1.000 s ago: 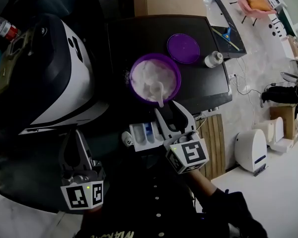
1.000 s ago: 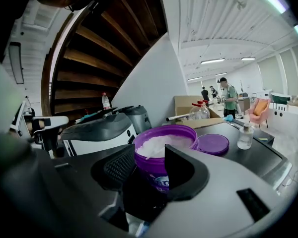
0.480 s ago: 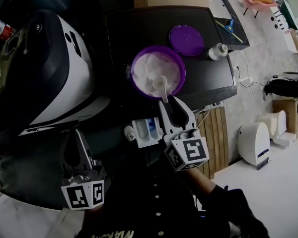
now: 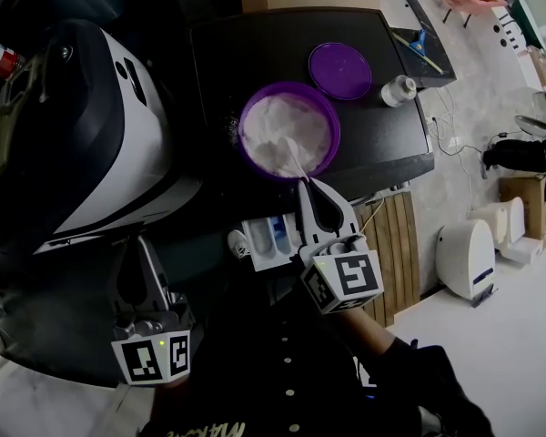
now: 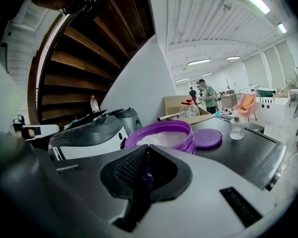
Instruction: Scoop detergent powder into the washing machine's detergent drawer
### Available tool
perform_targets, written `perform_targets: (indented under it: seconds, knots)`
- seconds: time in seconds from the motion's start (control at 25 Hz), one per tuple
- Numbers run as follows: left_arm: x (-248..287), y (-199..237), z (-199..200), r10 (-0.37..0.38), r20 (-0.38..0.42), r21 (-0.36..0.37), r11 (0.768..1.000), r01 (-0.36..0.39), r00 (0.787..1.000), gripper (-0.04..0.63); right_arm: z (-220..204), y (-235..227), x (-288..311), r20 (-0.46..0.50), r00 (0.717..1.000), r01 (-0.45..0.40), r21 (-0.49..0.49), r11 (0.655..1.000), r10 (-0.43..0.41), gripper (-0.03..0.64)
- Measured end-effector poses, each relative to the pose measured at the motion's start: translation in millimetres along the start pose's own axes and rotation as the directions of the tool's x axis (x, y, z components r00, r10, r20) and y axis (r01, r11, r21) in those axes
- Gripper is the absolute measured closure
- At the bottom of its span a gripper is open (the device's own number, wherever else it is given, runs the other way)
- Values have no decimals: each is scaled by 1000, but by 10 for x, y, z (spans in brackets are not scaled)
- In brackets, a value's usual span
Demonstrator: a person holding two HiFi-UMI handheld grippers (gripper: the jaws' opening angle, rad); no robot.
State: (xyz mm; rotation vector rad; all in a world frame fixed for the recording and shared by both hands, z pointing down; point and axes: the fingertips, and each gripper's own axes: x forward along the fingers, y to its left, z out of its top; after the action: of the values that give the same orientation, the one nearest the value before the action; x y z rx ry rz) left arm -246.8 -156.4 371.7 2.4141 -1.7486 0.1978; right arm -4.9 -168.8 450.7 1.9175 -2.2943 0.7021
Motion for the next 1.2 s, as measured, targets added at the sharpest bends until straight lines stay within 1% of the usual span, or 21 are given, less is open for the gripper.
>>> perform_targets:
  seconds: [0.12, 0.2, 0.32, 0.44, 0.56, 0.64, 0.84, 1.0, 1.08, 1.2]
  knots:
    - [3, -5, -3, 2, 1, -2, 1000, -2, 1000, 581, -17, -45, -11, 1, 1000, 1, -15, 1000, -1, 584]
    - [5, -25, 3, 0, 5, -4, 1000, 0, 1000, 581, 0, -58, -19, 5, 1000, -15, -34, 999, 16, 584]
    - [4, -46, 39, 0, 19, -8, 1000, 0, 1000, 581, 170, -27, -12, 30, 997, -68, -133, 989, 73, 585]
    - [-13, -39, 120, 10, 44, -14, 1000, -10, 999, 581, 433, -63, 29, 38, 993, -98, -245, 965, 111, 586]
    - [-30, -34, 206, 20, 70, -20, 1000, -19, 997, 581, 569, -154, 74, 2, 991, -126, -341, 932, 135, 586]
    - [-37, -29, 262, 25, 88, -23, 999, -23, 996, 581, 599, -208, 98, -34, 990, -136, -393, 910, 134, 586]
    - [-49, -23, 313, 30, 106, -28, 999, -27, 994, 581, 626, -290, 210, -87, 987, -161, -463, 872, 136, 586]
    - [-38, -48, 298, 25, 102, -29, 999, -22, 994, 581, 584, -380, 357, -136, 984, -170, -526, 834, 115, 586]
    - [-32, -48, 282, 25, 98, -30, 999, -22, 995, 581, 550, -408, 433, -163, 981, -180, -533, 826, 109, 586]
    - [-31, -29, 250, 28, 90, -32, 999, -26, 996, 581, 516, -407, 515, -191, 975, -196, -528, 826, 109, 586]
